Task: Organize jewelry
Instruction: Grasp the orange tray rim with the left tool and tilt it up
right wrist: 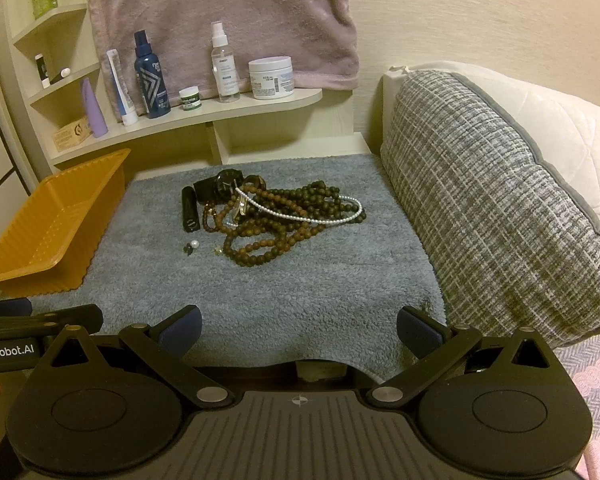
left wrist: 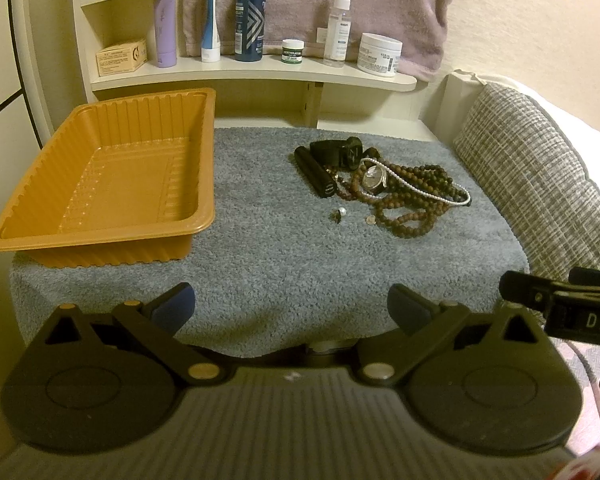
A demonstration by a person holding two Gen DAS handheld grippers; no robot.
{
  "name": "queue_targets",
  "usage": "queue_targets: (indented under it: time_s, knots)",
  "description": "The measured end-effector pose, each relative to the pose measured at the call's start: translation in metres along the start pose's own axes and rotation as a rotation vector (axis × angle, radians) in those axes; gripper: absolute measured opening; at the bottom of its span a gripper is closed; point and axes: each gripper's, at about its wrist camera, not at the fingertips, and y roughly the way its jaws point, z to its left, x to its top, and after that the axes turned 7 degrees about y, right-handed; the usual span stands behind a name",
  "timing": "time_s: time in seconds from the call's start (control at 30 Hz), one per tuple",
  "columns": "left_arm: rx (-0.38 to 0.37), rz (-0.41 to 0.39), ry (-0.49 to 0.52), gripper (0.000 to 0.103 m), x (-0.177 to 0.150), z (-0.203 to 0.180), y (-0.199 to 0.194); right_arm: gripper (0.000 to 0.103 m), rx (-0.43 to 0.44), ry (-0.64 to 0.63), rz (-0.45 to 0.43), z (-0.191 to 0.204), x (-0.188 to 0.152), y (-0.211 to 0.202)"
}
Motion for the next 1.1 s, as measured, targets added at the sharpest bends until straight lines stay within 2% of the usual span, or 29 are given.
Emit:
queue_targets:
  time_s: [0.23,0.33,0.43,0.57,0.63,0.7,0.77,0.93,1.0,1.1]
  knots:
    - [-0.012,-0.007,-0.020,0.099,0.000,0.005,-0.002,0.103,0.001,0.005,-0.007,-0.001,0.002,0.000]
    - [-0.022,-0.026,-0.067,0.099,0.001,0.014,-0.004,0.103,0.002,0.003,-0.015,0.001,0.002,0.000]
    - [-0.067,-0.062,-0.153,0.099,0.003,0.033,-0.009,0.103,0.004,-0.002,-0.029,0.004,0.004,0.000]
    - [-0.126,-0.159,-0.331,0.099,-0.001,0.073,-0.022,0.103,0.018,-0.014,-0.061,0.007,0.007,0.000]
    - [-0.126,-0.214,-0.410,0.099,-0.005,0.093,-0.030,0.103,0.024,-0.021,-0.069,0.011,0.010,0.003]
    - [-0.105,-0.270,-0.472,0.099,-0.009,0.114,-0.038,0.103,0.030,-0.029,-0.068,0.015,0.011,0.007]
    - [-0.045,-0.311,-0.510,0.099,-0.013,0.134,-0.046,0.103,0.038,-0.038,-0.065,0.021,0.013,0.012]
    - [0.160,-0.400,-0.553,0.099,-0.024,0.184,-0.053,0.103,0.052,-0.072,-0.061,0.037,0.016,0.025]
    - [0.188,-0.406,-0.592,0.097,-0.028,0.206,-0.047,0.103,0.053,-0.084,-0.054,0.043,0.018,0.031]
    - [0.192,-0.398,-0.625,0.095,-0.033,0.226,-0.036,0.103,0.050,-0.104,-0.044,0.051,0.020,0.040]
